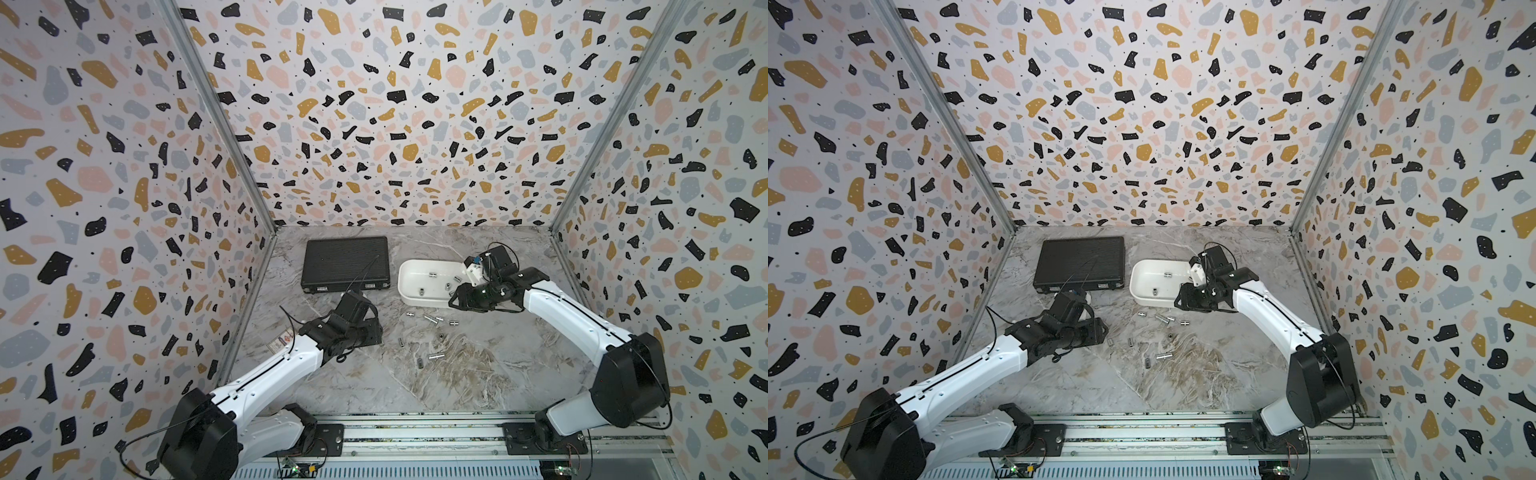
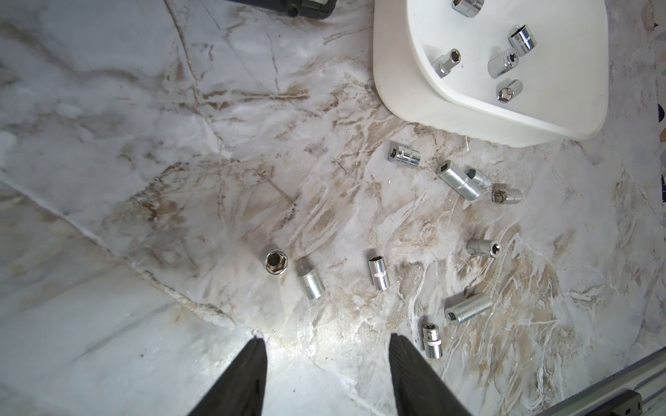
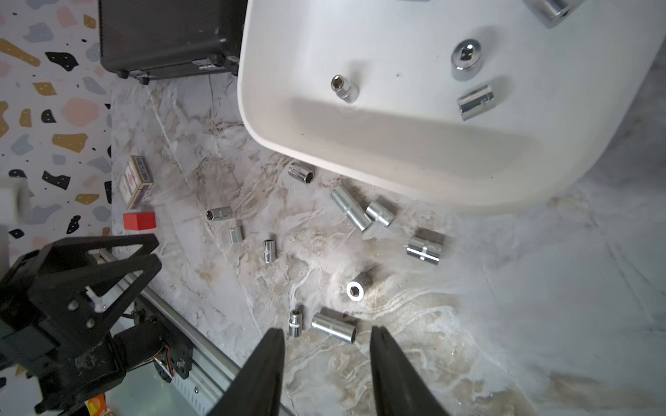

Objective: Put the socket on the desktop into the storage box
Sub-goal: Place the socket head in the storage box, then pick up the socket head at the center of the board.

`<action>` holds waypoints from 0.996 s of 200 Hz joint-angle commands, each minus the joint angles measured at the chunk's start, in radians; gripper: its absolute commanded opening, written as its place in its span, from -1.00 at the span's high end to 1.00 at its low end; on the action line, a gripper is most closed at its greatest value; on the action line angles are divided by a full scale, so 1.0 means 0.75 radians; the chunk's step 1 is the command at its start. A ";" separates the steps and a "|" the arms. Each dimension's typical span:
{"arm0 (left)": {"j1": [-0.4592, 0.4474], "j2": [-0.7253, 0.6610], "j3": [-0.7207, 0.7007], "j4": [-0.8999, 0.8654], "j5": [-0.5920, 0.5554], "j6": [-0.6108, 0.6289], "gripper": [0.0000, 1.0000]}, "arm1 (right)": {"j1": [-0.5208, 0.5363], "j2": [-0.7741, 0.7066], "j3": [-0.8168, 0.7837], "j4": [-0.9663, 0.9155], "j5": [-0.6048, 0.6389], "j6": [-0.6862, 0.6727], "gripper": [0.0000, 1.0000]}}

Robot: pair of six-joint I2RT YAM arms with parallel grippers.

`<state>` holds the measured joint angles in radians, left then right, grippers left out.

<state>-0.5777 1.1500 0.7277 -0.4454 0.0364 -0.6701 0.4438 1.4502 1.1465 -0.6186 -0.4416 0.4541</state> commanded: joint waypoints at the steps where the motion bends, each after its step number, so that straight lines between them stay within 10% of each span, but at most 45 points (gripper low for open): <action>1: 0.007 0.027 0.062 -0.046 -0.027 0.026 -0.18 | 0.007 -0.118 -0.067 0.025 -0.063 -0.046 0.11; 199: 0.054 0.535 0.410 -0.323 -0.080 0.132 -0.12 | 0.031 -0.363 -0.368 0.068 -0.167 -0.068 0.09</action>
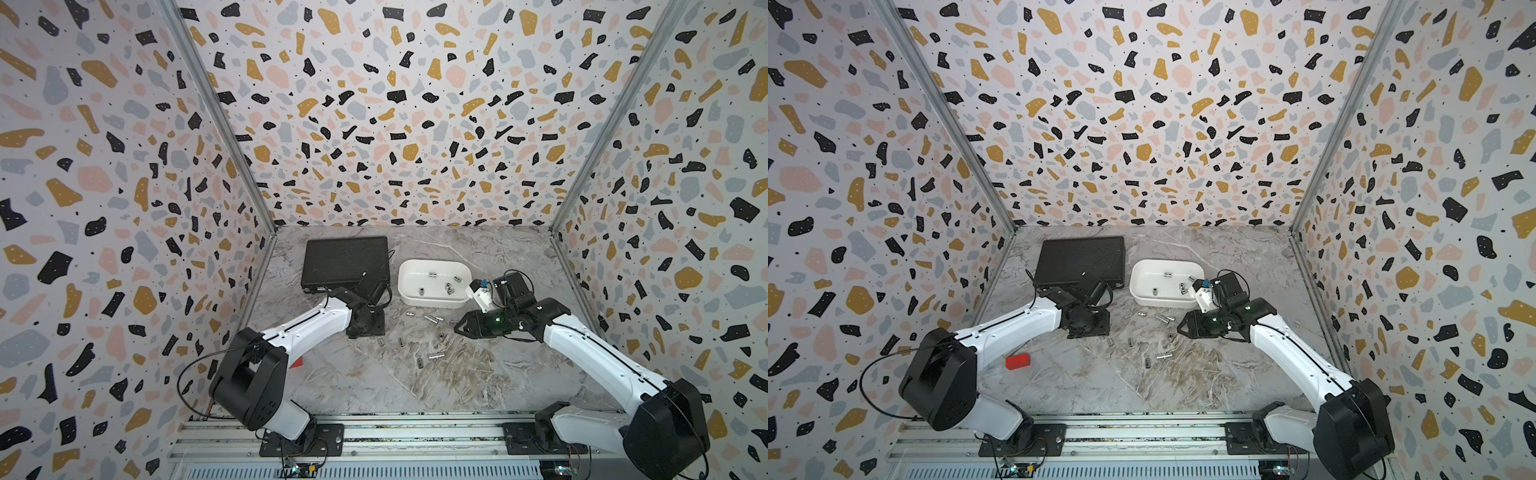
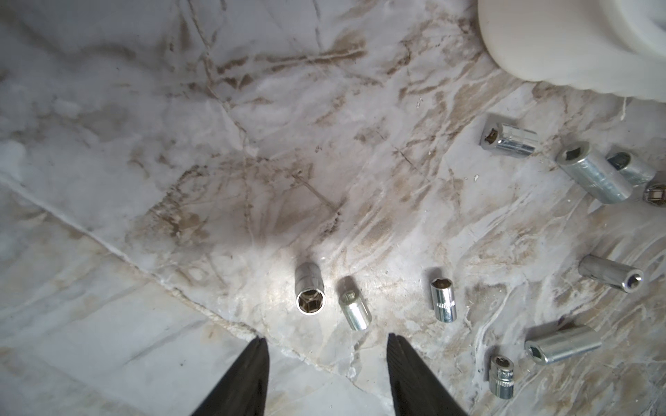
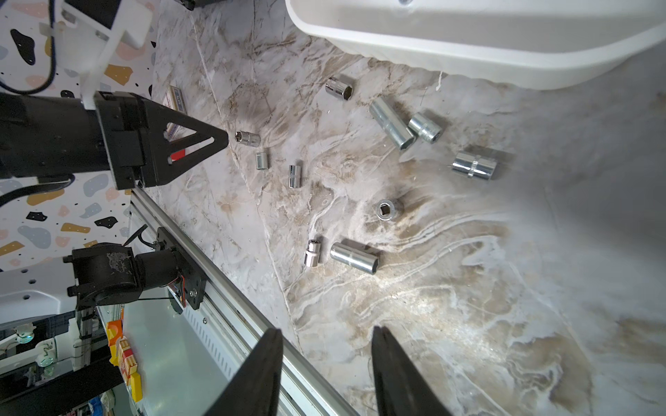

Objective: Put the socket on the desktop into the storage box
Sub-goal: Pick up the socket head at the center of the board.

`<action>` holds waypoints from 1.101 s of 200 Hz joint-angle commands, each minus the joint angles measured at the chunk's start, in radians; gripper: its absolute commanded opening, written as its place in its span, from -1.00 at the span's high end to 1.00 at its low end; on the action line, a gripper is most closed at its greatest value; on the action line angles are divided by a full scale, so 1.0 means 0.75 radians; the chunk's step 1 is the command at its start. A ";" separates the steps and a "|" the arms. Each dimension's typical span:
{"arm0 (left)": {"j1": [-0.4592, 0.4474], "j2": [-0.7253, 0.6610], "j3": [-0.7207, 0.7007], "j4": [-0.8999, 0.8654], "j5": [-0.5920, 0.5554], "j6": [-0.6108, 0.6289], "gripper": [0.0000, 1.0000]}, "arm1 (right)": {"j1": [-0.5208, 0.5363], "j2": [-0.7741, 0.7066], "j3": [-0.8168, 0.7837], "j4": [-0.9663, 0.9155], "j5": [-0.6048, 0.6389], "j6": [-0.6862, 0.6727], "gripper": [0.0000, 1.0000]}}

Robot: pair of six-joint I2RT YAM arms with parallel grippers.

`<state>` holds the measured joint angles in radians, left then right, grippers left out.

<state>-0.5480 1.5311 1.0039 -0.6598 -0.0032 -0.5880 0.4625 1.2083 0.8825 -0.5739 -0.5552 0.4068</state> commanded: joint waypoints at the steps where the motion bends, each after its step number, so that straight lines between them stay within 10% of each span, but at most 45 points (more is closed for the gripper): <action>1: 0.016 0.029 0.044 -0.036 -0.029 0.022 -0.12 | 0.007 -0.040 -0.016 0.008 -0.015 -0.005 0.09; 220: 0.051 0.226 0.016 0.085 -0.026 0.025 0.18 | 0.007 -0.048 -0.050 0.053 -0.012 0.042 0.09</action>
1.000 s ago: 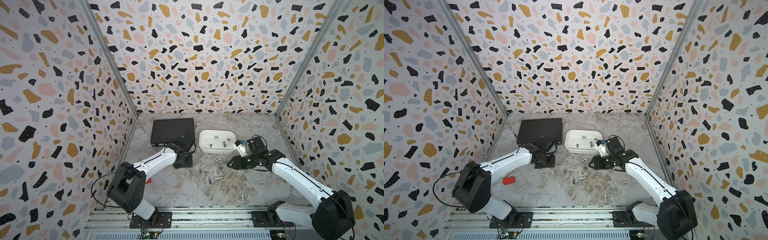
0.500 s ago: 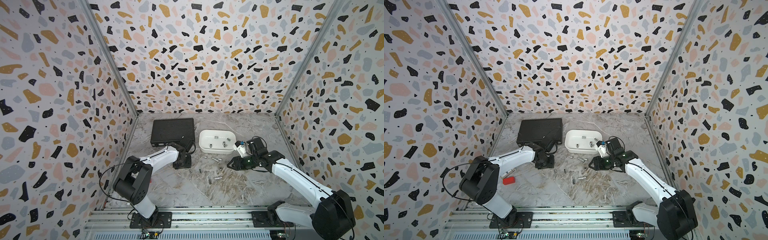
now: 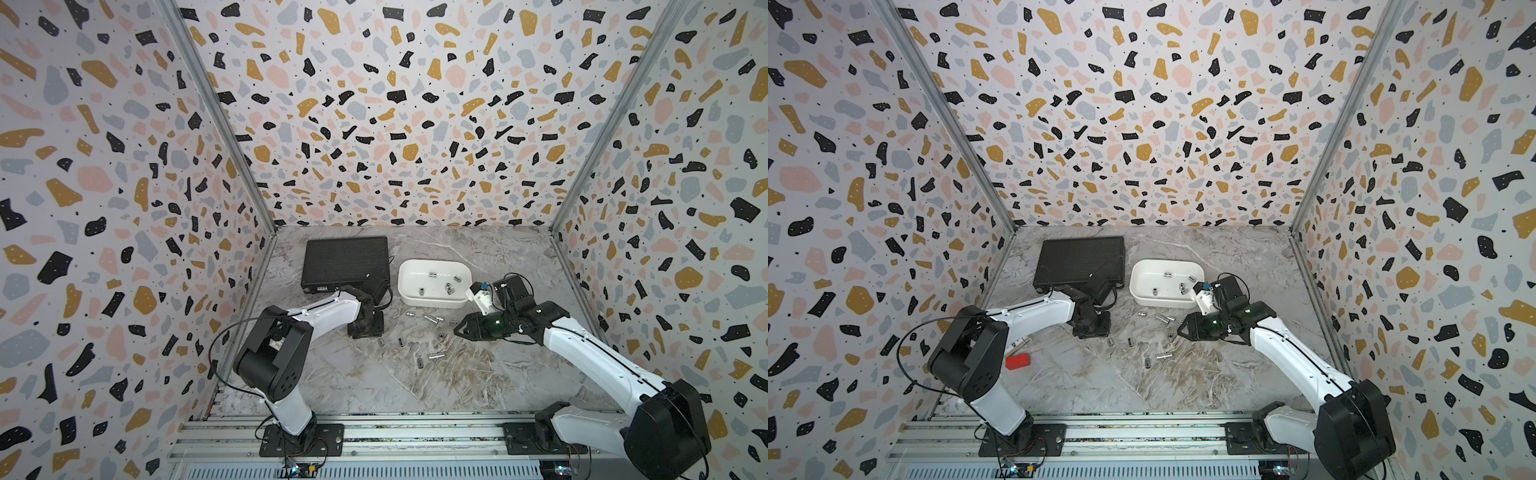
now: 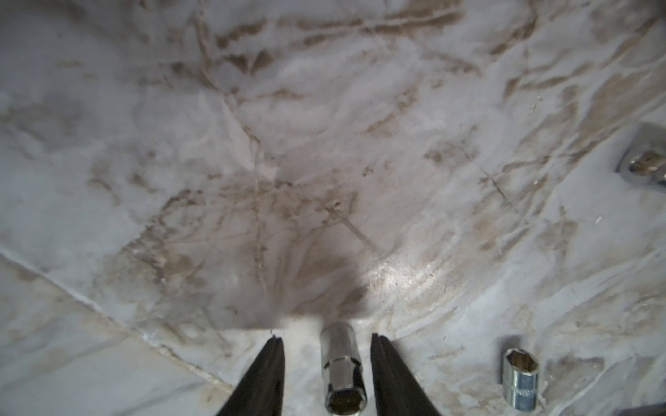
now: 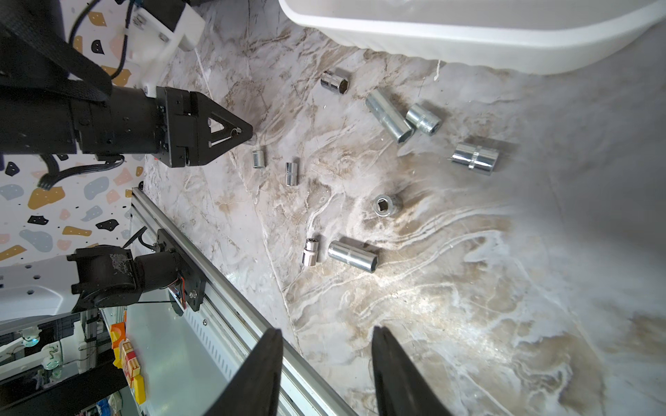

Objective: Put the socket on the desktop into the storage box
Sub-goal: Pick up the socket head at the center of the board.

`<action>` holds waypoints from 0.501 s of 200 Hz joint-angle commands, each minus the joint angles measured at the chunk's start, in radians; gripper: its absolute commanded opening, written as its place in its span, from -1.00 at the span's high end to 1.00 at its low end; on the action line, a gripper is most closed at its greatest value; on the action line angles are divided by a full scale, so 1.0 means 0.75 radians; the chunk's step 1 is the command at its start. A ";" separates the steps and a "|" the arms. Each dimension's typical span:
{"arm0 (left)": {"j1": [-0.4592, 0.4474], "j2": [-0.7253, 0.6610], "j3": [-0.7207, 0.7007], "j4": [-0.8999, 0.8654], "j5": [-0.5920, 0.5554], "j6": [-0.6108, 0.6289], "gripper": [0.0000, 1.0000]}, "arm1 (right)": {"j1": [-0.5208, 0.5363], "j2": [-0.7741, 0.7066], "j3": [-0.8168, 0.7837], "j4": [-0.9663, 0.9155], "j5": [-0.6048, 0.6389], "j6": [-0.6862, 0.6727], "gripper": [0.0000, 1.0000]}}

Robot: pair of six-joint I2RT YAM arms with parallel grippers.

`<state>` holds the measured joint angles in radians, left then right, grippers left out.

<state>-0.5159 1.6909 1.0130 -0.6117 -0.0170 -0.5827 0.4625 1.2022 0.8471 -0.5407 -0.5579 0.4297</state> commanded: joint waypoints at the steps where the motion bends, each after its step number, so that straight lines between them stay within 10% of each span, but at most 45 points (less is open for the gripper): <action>1: 0.009 0.013 0.002 0.021 -0.008 0.018 0.18 | 0.007 -0.040 -0.003 0.009 -0.009 0.012 0.09; 100: 0.009 0.028 -0.033 0.045 0.002 0.003 0.36 | 0.006 -0.049 -0.007 0.011 -0.005 0.016 0.09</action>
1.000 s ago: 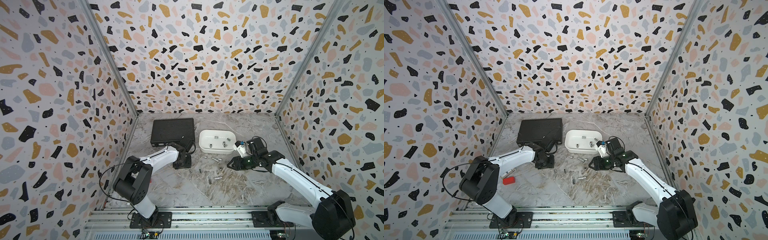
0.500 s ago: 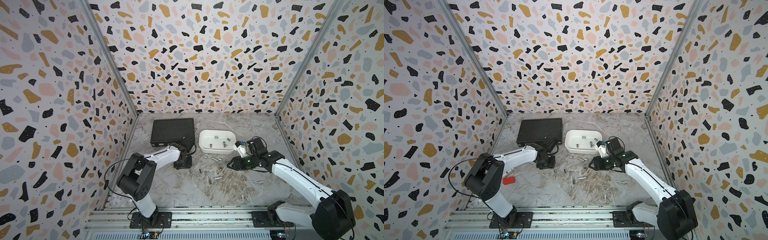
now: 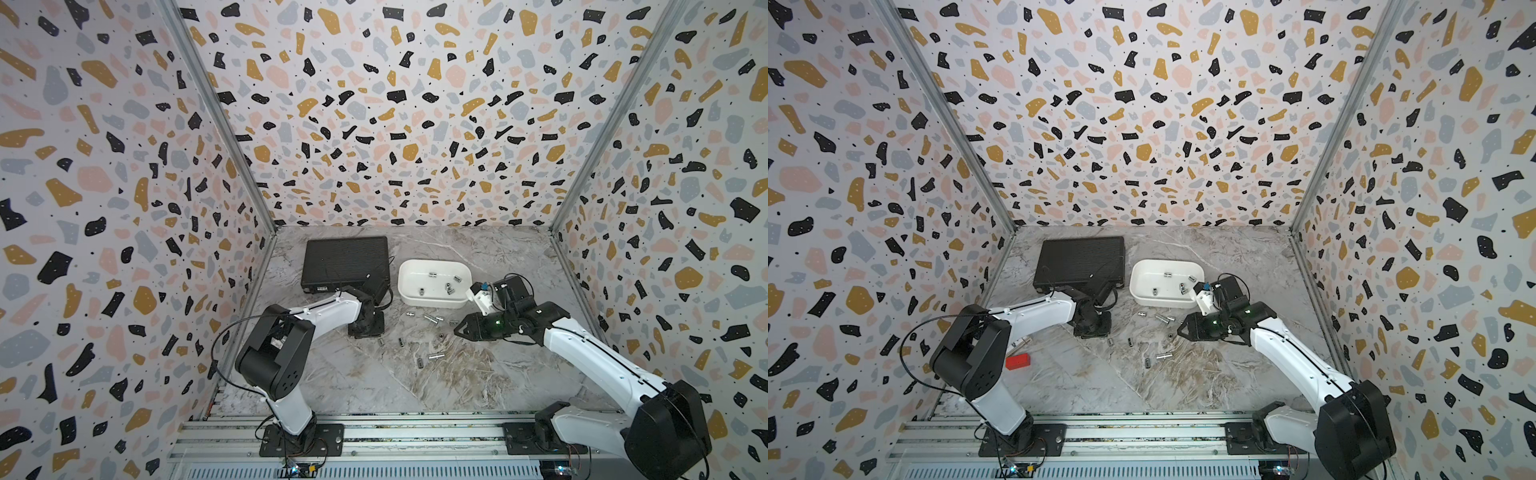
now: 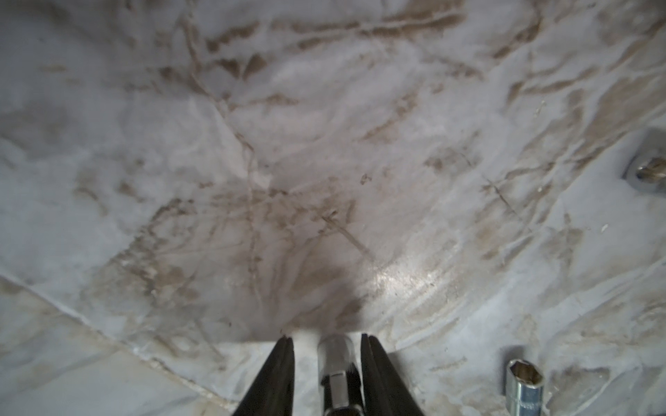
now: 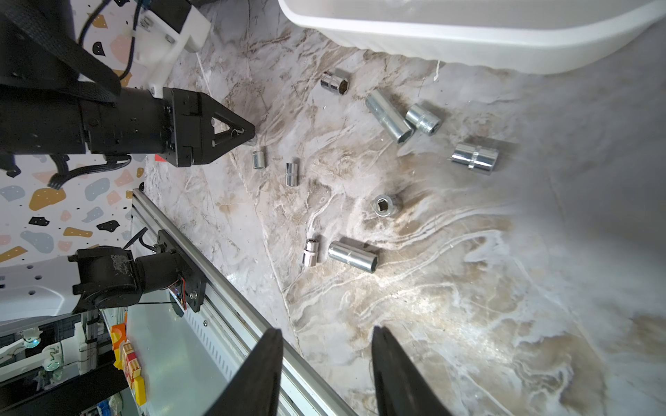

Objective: Put the socket on the desktop into the storage box
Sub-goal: Pick up the socket head at the center of the board.

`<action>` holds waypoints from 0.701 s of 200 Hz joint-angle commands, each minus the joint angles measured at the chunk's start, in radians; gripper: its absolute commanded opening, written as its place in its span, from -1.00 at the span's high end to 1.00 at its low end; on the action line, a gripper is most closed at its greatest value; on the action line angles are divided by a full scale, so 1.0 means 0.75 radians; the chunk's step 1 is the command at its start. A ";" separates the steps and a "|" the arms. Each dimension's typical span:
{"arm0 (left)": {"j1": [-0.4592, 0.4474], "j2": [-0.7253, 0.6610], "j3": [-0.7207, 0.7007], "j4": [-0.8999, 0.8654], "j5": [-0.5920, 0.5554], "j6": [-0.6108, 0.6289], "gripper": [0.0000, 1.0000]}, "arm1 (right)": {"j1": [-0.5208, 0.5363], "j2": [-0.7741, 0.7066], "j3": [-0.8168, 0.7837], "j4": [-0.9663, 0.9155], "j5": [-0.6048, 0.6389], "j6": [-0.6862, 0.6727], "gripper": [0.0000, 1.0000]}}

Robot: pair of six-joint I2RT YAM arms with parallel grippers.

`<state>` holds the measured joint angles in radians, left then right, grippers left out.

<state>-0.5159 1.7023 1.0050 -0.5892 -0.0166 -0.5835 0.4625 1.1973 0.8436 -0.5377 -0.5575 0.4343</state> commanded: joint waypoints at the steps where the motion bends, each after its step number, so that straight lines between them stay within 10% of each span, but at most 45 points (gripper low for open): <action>1: 0.009 0.013 -0.023 0.015 0.002 0.003 0.36 | 0.007 -0.042 -0.002 0.007 -0.005 0.010 0.09; 65: 0.009 -0.009 -0.029 0.005 -0.012 0.002 0.83 | 0.006 -0.039 -0.002 0.013 -0.005 0.013 0.09; 140: 0.011 -0.085 0.030 -0.045 -0.012 0.013 0.89 | 0.006 -0.030 0.012 0.019 -0.015 0.022 0.09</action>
<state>-0.5117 1.6878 0.9943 -0.5850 -0.0174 -0.5869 0.4625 1.1961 0.8421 -0.5262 -0.5583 0.4454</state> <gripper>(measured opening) 0.174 0.456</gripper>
